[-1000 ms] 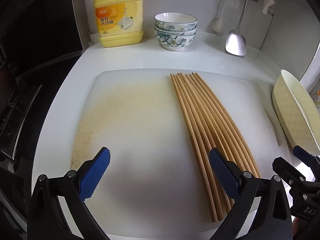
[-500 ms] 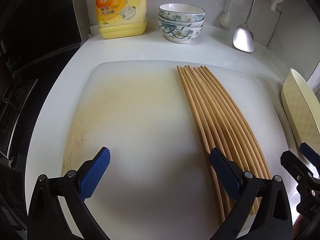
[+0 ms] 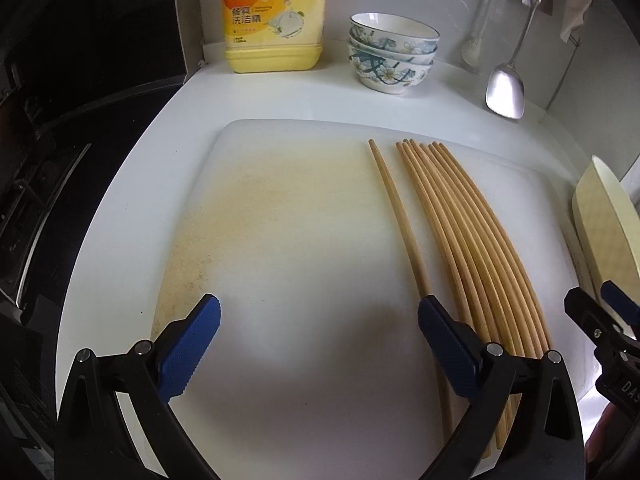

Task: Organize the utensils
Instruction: 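Lower both tools toward the wooden chopstick bundle on the cutting board, then close the left tool on one chopstick while the right tool grasps another chopstick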

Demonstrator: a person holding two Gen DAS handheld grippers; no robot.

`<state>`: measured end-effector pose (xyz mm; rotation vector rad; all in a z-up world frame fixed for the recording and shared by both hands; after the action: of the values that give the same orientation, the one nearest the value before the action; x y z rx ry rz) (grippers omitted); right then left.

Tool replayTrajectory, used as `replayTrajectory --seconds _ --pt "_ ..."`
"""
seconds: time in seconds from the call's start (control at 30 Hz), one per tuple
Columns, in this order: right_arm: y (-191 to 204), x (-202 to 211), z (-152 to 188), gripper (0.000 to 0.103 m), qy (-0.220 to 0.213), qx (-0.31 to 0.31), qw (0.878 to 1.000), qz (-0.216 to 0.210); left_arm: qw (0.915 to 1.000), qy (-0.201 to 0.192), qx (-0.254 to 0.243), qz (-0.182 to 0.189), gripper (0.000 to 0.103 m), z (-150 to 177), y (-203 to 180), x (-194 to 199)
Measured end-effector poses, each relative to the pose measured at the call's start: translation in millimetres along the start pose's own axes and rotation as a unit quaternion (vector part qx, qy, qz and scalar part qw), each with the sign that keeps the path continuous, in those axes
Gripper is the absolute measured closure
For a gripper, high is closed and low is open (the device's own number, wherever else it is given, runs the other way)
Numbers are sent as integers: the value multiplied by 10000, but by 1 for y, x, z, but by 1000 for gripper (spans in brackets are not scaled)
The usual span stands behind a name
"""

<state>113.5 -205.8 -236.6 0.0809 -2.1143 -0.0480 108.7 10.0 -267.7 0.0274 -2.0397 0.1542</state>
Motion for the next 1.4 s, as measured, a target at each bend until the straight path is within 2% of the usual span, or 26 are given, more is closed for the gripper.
replayTrajectory --seconds 0.1,0.2,0.43,0.8,1.1,1.2,1.4 --pt "2 -3 -4 9 -19 89 9999 61 9997 -165 115 119 6 -4 3 8" --pt "4 -8 -7 9 -13 185 9997 175 9998 -188 -28 75 6 -7 -5 9" --pt "7 -22 -4 9 146 403 9983 399 9999 -37 -160 8 6 -2 -12 0" --pt "9 -23 -2 9 204 768 9948 635 9997 -60 -197 -97 5 0 -9 0" --pt "16 -35 -4 9 332 946 9930 631 9996 -73 -226 -160 5 -2 -10 -2" --pt "16 -35 -8 9 271 945 9934 598 9989 -42 -298 -360 5 -5 -10 -6" --pt "4 -34 -10 9 240 819 9942 648 9989 -81 -85 -448 5 -8 8 -6"
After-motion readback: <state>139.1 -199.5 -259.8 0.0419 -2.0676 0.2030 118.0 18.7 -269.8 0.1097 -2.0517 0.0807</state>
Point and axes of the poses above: each gripper's, at about its wrist camera, not at the fingertips, and x roughly against the way its jaws point, y to its left, z to its underside, the point moved 10 cm from there along -x, roughly the way its jaws point, and after that the axes turned 6 degrees about y, right-handed, at the moved point
